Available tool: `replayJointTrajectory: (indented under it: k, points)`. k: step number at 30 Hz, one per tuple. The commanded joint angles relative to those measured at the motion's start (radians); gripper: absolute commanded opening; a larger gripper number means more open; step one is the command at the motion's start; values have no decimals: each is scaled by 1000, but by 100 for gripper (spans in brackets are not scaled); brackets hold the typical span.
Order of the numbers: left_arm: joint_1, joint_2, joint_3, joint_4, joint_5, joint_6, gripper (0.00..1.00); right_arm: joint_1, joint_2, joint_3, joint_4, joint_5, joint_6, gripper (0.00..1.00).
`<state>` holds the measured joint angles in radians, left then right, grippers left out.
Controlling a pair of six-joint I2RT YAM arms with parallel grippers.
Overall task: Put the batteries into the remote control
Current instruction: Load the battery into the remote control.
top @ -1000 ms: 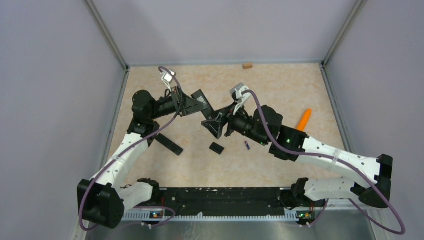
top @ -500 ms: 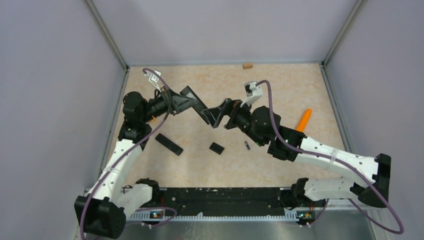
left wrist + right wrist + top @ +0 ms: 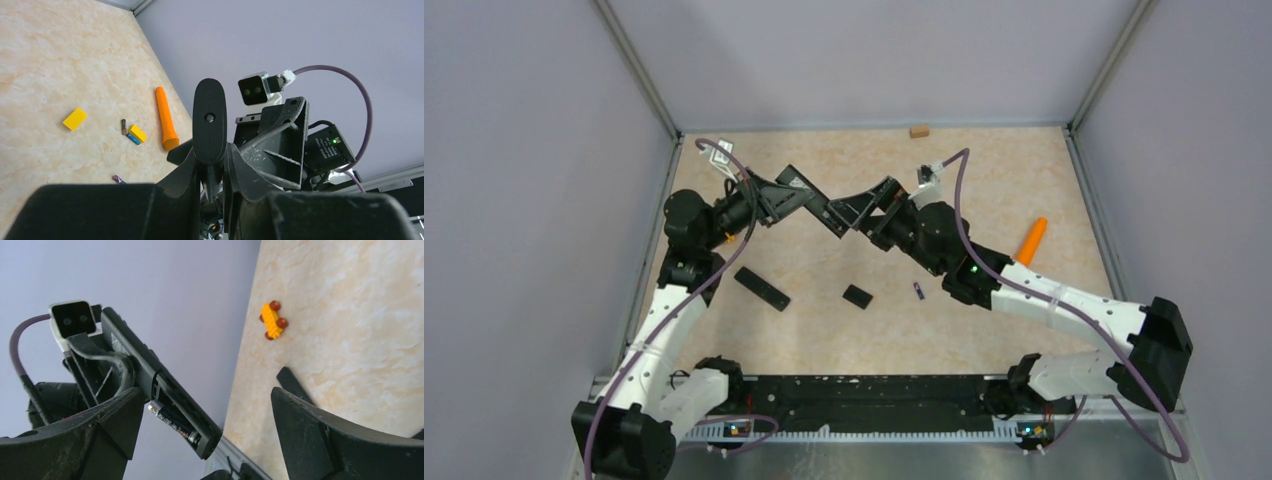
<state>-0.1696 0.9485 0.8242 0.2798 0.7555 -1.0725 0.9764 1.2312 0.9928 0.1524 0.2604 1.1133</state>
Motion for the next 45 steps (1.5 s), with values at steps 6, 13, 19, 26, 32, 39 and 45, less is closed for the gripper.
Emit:
replayJointTrajectory:
  k: [6, 13, 19, 26, 32, 39, 45]
  points:
    - [7, -1, -31, 145, 15, -92, 0, -10, 26, -43, 278, -148, 131, 98]
    - [7, -11, -28, 137, 10, -89, 0, -22, 42, -19, 255, -198, 155, 79]
    - [7, -14, -23, 132, 19, -81, 0, -24, 58, -16, 255, -214, 165, 61]
    - [7, -16, -6, 95, 25, -50, 0, -24, 66, -20, 269, -220, 174, 50]
    - [7, -17, -8, 93, 28, -51, 0, -24, 65, -48, 333, -228, 184, 46]
    - [6, -16, -11, 90, 30, -66, 0, -25, 62, -72, 372, -235, 175, 37]
    - [7, -16, -9, 87, 31, -62, 0, -47, 56, -113, 505, -305, 135, 49]
